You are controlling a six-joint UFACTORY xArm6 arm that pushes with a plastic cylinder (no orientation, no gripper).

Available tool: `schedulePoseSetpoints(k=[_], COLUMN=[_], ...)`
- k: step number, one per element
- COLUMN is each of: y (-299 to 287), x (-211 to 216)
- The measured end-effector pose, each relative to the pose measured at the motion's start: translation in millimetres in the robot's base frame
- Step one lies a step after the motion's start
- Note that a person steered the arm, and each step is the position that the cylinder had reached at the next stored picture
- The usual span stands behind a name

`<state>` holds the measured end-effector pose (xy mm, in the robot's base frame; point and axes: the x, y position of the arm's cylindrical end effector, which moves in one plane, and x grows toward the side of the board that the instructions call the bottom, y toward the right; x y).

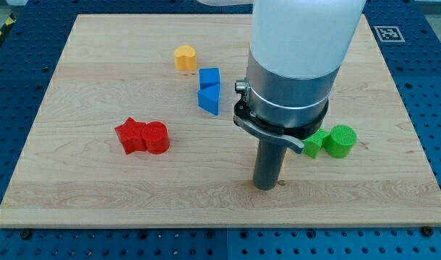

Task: Push the yellow hexagon slightly up

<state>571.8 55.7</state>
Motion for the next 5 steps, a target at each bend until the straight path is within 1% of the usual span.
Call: schedulePoseSetpoints(k=[1,3,5], y=[0.0,0.9,18.6], x=[-5.5,-31.9,-31.9])
